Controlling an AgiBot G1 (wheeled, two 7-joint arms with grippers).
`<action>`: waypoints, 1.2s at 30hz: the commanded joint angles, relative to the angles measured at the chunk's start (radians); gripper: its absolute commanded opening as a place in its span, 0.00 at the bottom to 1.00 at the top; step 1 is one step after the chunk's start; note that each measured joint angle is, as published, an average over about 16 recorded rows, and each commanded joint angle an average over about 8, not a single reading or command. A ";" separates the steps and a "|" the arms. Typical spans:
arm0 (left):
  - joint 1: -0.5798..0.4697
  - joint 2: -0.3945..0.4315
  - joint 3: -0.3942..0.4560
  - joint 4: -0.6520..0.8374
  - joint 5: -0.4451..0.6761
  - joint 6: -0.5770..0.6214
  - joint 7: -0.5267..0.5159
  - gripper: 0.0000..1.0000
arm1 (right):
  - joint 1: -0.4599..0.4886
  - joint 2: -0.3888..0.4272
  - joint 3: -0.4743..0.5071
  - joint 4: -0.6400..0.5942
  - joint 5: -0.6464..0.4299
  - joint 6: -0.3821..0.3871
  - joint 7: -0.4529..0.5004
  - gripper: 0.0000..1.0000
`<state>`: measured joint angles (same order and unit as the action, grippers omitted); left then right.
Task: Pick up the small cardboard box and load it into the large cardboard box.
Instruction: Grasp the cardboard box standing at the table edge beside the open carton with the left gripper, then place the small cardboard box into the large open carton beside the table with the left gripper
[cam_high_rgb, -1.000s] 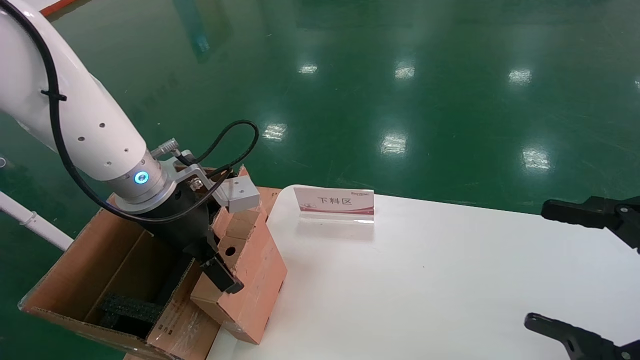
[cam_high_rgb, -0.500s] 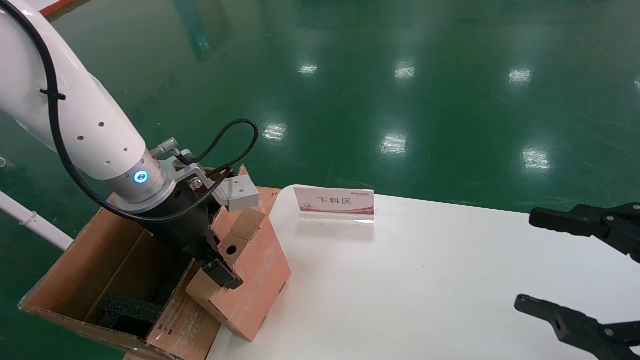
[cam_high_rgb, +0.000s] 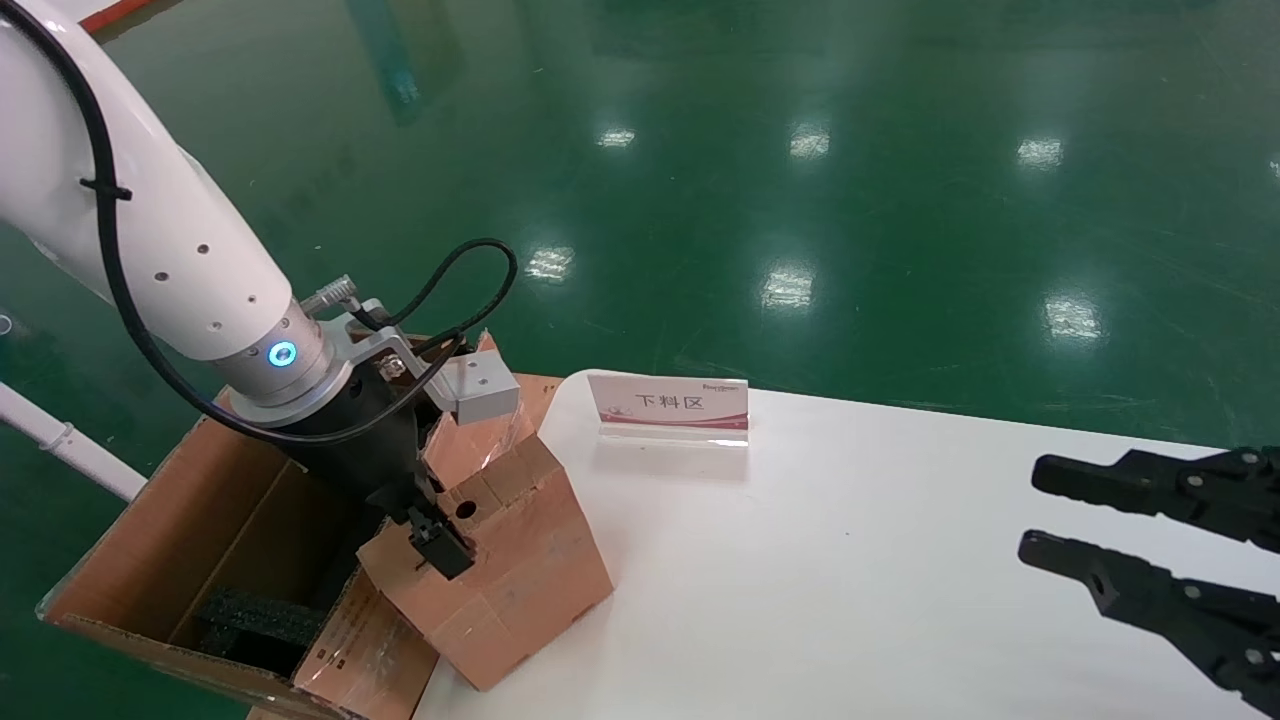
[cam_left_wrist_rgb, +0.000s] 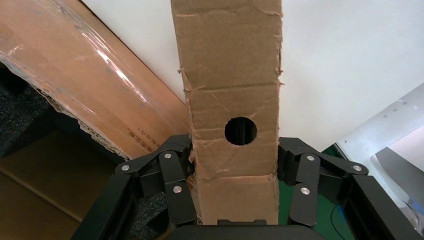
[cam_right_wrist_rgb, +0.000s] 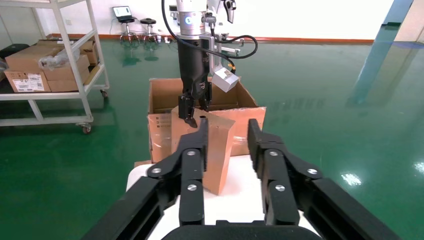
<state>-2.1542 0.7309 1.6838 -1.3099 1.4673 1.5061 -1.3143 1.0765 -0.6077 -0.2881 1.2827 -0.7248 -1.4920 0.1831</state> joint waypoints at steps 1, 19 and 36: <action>0.000 0.000 0.000 0.000 0.000 0.000 0.000 0.00 | 0.000 0.000 0.000 0.000 0.000 0.000 0.000 0.83; -0.187 -0.049 -0.125 0.082 -0.062 -0.027 0.052 0.00 | 0.001 0.000 -0.001 -0.001 0.000 0.000 -0.001 1.00; -0.425 -0.034 -0.132 0.411 0.074 0.068 0.272 0.00 | 0.001 0.000 -0.002 -0.001 0.001 0.000 -0.001 1.00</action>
<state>-2.5725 0.6959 1.5672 -0.9065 1.5344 1.5688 -1.0493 1.0773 -0.6073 -0.2899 1.2817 -0.7237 -1.4919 0.1819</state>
